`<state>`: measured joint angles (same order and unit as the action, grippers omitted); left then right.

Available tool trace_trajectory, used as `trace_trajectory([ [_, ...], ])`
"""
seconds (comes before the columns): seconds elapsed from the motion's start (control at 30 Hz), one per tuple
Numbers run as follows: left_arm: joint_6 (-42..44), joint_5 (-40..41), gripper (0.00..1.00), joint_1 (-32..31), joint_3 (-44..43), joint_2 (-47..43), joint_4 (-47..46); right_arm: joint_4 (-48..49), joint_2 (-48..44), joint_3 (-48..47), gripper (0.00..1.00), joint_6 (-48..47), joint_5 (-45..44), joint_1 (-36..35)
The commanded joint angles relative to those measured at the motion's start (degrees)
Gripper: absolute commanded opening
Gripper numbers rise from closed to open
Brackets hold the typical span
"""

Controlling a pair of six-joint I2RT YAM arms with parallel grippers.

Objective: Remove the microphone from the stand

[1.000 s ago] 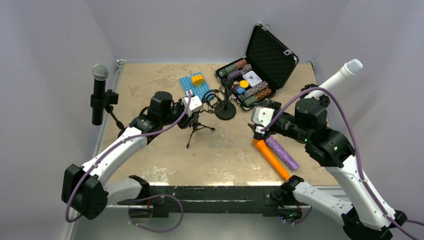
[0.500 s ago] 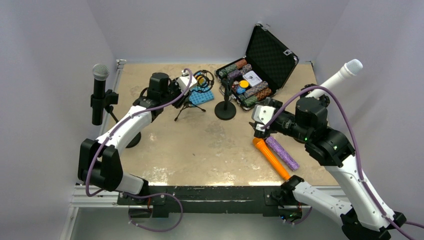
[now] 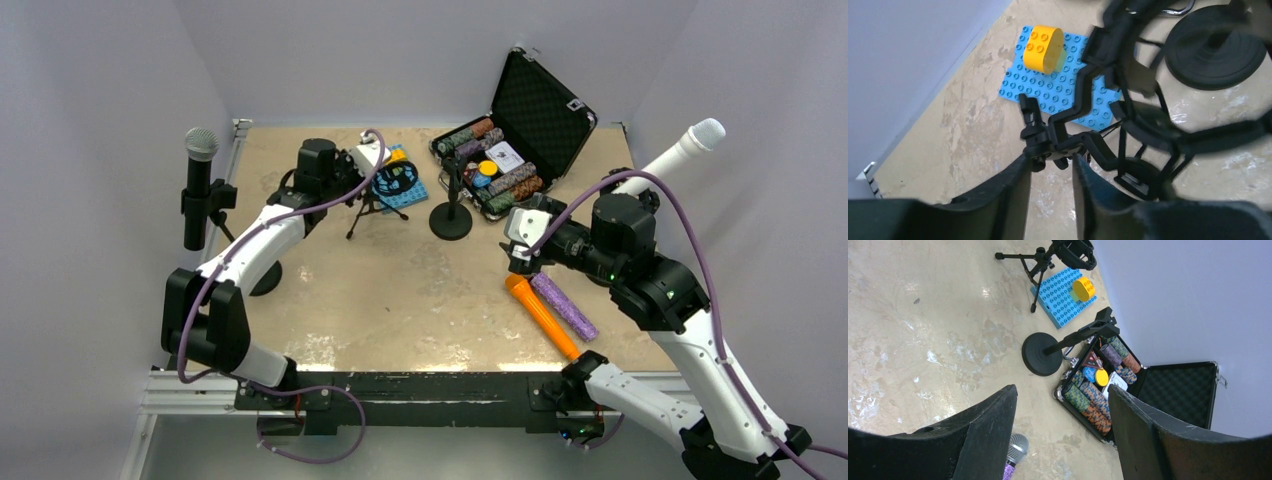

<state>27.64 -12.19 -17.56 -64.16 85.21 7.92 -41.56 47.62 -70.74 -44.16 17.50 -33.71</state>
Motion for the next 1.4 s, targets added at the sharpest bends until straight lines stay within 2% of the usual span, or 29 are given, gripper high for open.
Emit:
trace_trajectory([
  [0.0, 0.1, 0.3, 0.49, 0.1, -4.0, 2.0, -3.2, 1.0, -0.6, -0.8, 0.7, 0.1, 0.9, 0.2],
  [0.07, -0.2, -0.4, 0.61, 0.1, -4.7, 1.7, -2.3, 0.9, -1.0, -0.5, 0.7, 0.0, 0.8, 0.2],
  [0.2, -1.8, 0.7, 0.74, 0.1, -4.6, 0.2, -0.2, 0.8, -1.3, -0.3, 0.7, 0.0, 0.9, 0.2],
  [0.43, -2.3, 3.4, 0.83, 0.1, 1.1, -6.7, 1.6, 1.3, -0.6, -0.8, 0.7, -0.1, 1.7, 0.3],
  [0.63, -8.6, 5.6, 0.9, -0.1, 4.7, -16.4, 7.7, 0.8, 0.4, -3.1, 0.7, 2.5, 1.2, 0.2],
  [0.73, -10.8, -0.2, 0.93, -0.4, 6.3, -22.3, 11.3, 0.0, 1.8, -7.7, 0.7, 7.4, -1.8, 0.2],
  [0.83, -11.1, -10.9, 0.94, -1.4, 6.2, -26.8, 16.2, -3.1, 5.6, -15.5, 0.69, 11.4, -5.9, 0.4],
  [0.93, -10.5, -20.1, 0.94, -2.3, 4.2, -28.3, 20.7, -8.6, 11.2, -26.0, 0.66, 16.2, -13.0, 1.3],
  [1.03, -8.7, -29.3, 0.9, -2.8, 2.8, -28.9, 23.0, -11.9, 14.1, -33.5, 0.64, 22.6, -15.4, 5.4],
  [1.2, -12.1, -34.2, 0.89, -6.0, 2.6, -27.6, 20.1, -8.4, 10.9, -32.8, 0.65, 33.2, -20.0, 13.9],
  [1.37, -13.5, -35.4, 0.89, -9.3, 1.4, -25.0, 17.6, -7.5, 5.8, -28.9, 0.65, 38.2, -23.6, 27.1],
])
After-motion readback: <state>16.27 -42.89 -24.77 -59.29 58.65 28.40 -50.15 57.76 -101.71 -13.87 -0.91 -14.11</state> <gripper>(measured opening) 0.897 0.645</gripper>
